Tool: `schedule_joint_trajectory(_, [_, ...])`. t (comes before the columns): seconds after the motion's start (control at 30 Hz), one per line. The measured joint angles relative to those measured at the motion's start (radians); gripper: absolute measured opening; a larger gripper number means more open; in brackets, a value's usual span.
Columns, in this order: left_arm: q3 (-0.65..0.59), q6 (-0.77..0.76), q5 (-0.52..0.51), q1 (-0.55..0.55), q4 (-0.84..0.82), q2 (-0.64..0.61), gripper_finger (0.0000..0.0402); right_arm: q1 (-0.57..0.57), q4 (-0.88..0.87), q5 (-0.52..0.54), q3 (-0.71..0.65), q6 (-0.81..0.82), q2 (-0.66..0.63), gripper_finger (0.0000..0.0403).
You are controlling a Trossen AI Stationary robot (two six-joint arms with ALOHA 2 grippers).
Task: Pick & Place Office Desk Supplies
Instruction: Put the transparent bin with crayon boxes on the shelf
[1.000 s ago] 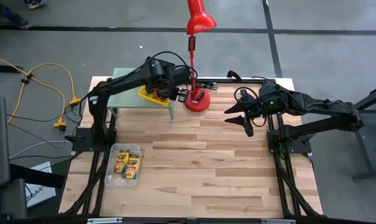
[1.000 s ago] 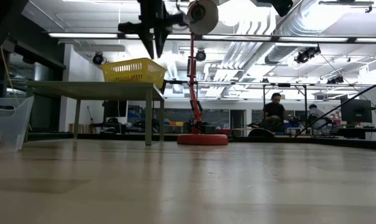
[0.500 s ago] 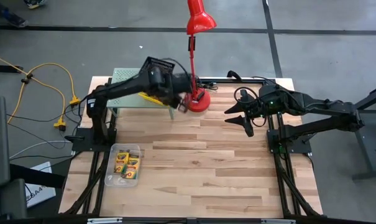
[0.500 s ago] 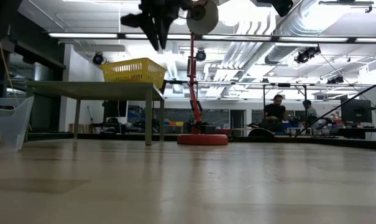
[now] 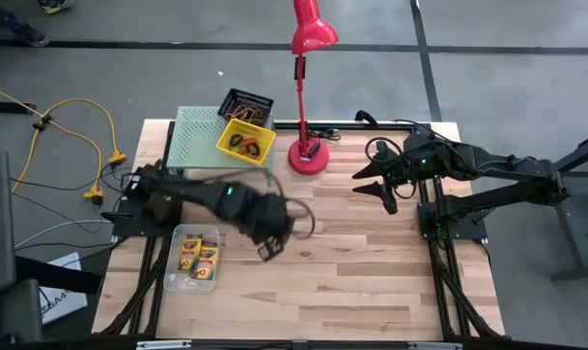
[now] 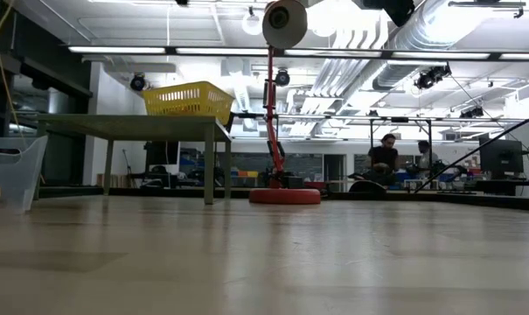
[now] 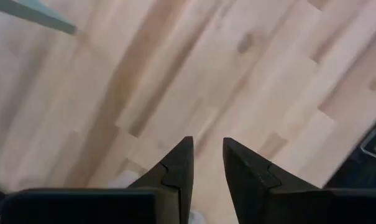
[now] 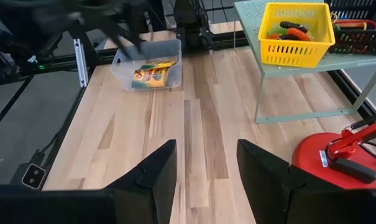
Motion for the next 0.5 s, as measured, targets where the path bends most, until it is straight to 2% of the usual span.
schedule_joint_trajectory(0.3, [-0.125, -0.179, 0.016, -0.222, -0.001, 0.0, 0.0081, 0.0, -0.022, 0.0, 0.0, 0.0, 0.0, 0.0155])
schedule_joint_trajectory(0.5, [-0.217, -0.201, 0.027, -0.315, 0.0, 0.0, 0.0081, 0.0, -0.033, 0.0, 0.0, 0.0, 0.0, 0.0155])
